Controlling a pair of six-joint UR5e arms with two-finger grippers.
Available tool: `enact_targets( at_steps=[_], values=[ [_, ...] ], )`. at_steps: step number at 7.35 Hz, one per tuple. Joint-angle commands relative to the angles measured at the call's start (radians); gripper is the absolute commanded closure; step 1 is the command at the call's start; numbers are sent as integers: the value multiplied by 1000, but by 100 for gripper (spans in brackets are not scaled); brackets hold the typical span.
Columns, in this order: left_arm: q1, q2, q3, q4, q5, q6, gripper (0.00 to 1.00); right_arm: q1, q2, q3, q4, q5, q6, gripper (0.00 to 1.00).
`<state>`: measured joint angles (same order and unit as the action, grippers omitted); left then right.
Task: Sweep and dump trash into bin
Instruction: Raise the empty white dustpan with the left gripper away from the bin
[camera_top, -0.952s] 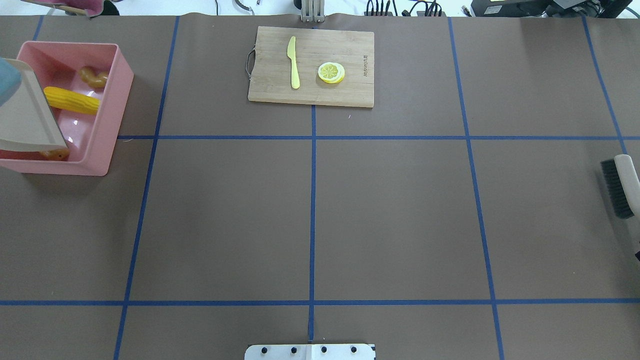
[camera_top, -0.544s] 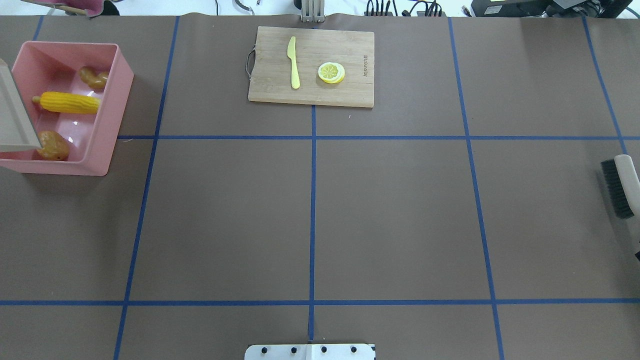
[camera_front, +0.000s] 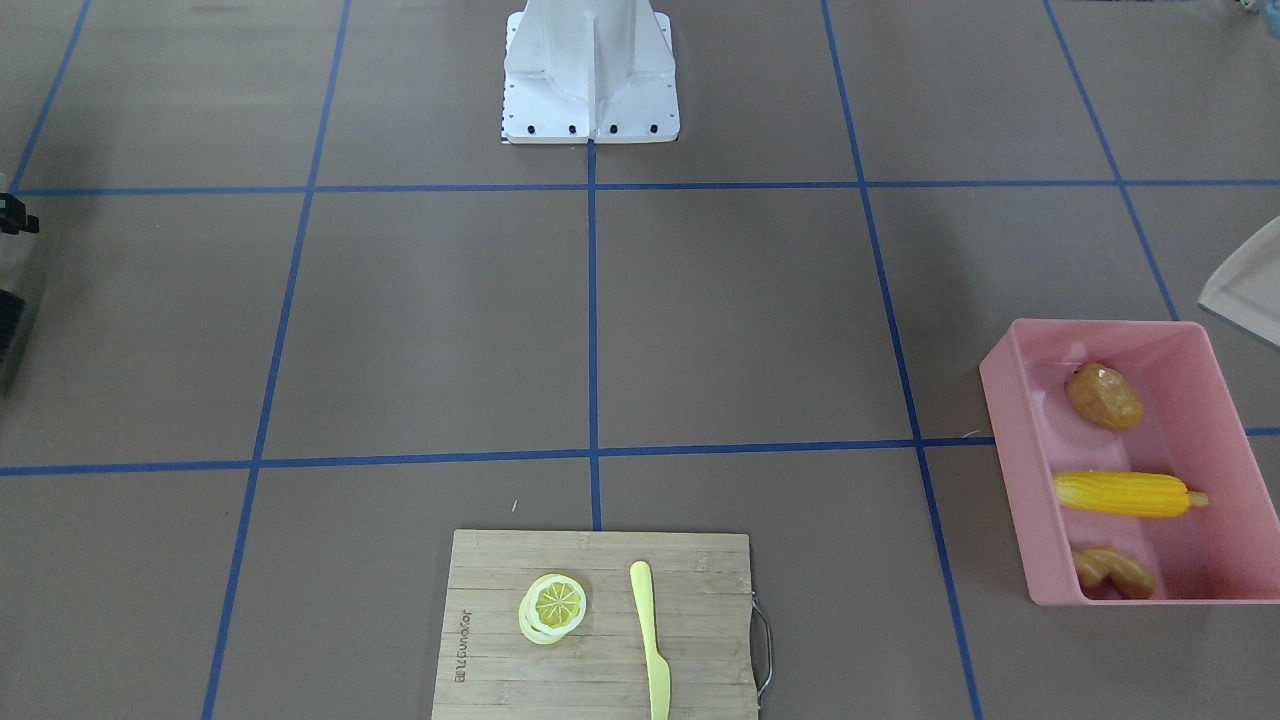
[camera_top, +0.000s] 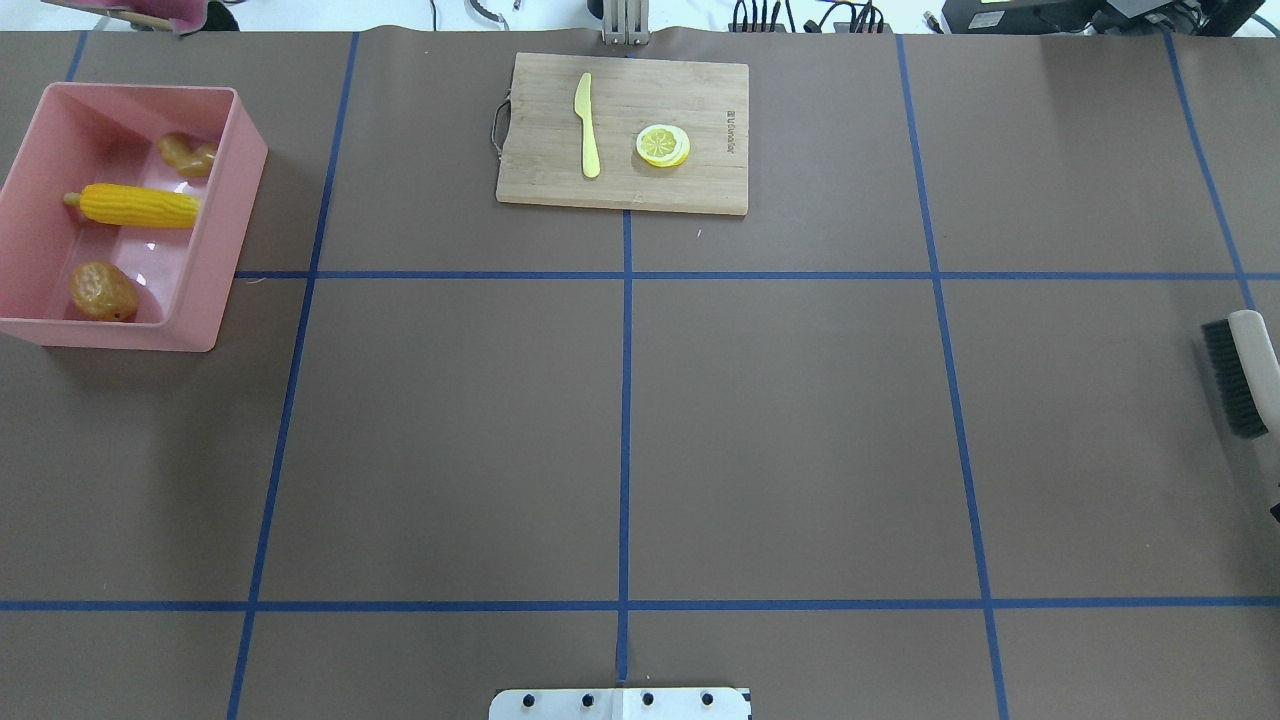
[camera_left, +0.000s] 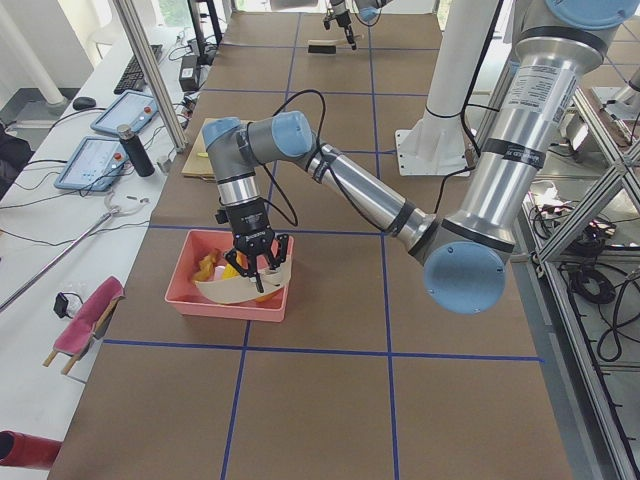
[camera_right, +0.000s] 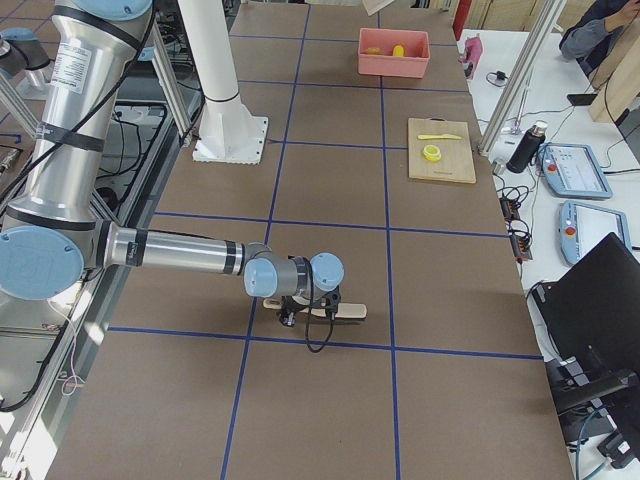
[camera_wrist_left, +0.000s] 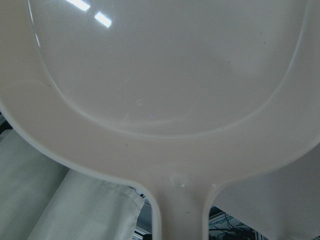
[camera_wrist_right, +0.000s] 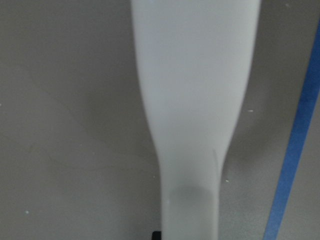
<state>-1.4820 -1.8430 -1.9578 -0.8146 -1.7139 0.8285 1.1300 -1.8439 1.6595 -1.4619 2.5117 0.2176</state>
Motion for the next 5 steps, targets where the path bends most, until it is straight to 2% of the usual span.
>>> enact_targets(
  at_steps=[1,2,4,5],
  values=[
    [-18,-22,-38,-147,-45,-63,100,-1,0,-1,5,-1,-1,68],
    [33,-34,-42,-194,-132,-148,100,-1,0,-1,3,-1,-1,66],
    [189,-64,-44,-290,-281,-155,100,-1,0,0,3,-2,-1,59],
    [286,-65,-44,-323,-320,-155,100,-1,0,0,3,-8,-1,54]
  ],
)
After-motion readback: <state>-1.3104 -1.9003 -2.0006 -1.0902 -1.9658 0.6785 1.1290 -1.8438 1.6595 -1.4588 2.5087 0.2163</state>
